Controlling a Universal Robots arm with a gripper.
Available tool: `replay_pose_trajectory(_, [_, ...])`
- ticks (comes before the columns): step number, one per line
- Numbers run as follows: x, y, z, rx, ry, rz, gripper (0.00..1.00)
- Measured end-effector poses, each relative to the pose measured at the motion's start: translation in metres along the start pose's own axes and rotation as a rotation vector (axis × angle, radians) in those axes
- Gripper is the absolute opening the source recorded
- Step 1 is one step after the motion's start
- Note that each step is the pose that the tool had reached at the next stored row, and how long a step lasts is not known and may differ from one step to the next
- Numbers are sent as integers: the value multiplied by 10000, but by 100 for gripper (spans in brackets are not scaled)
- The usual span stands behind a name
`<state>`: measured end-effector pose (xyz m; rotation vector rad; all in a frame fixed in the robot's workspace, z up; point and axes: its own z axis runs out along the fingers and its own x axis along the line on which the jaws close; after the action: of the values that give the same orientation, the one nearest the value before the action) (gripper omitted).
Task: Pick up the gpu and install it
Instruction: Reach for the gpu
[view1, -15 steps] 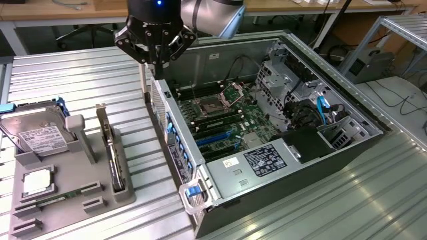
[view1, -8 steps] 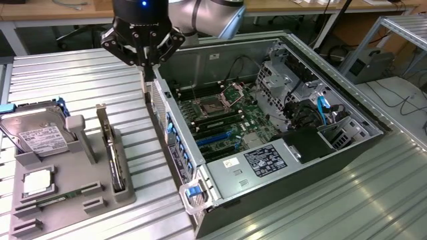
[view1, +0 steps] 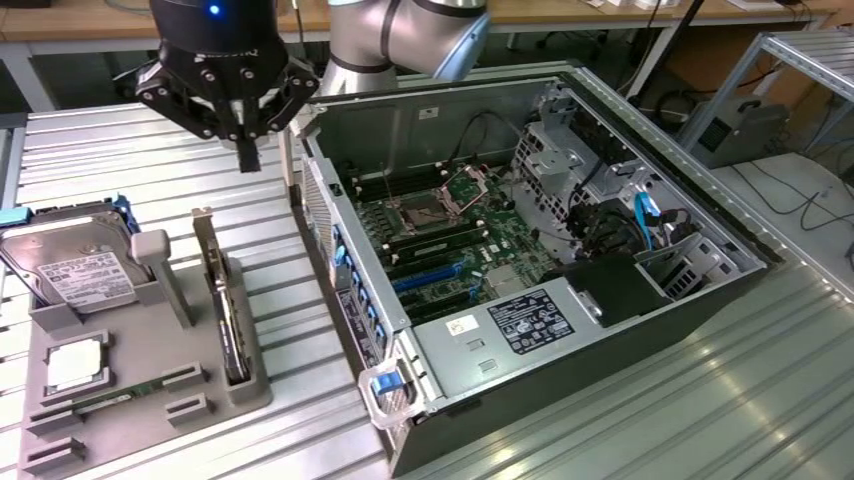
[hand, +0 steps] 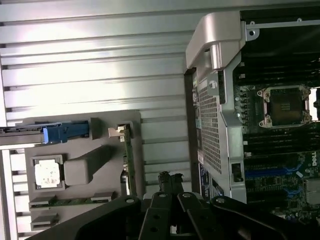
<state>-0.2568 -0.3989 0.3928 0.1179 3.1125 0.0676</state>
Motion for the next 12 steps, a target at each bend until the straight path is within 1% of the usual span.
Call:
replay_pose_trajectory(2, [109,-8,-1,0,0,2,11])
replay_pose_trajectory(3, [135,-10,-2,0,0,1,11])
replay_pose_trajectory(5, [232,-18,-3,1,1,0,11])
replay_pose_trajectory(12, [392,-30,-4,-1,-1,1,11])
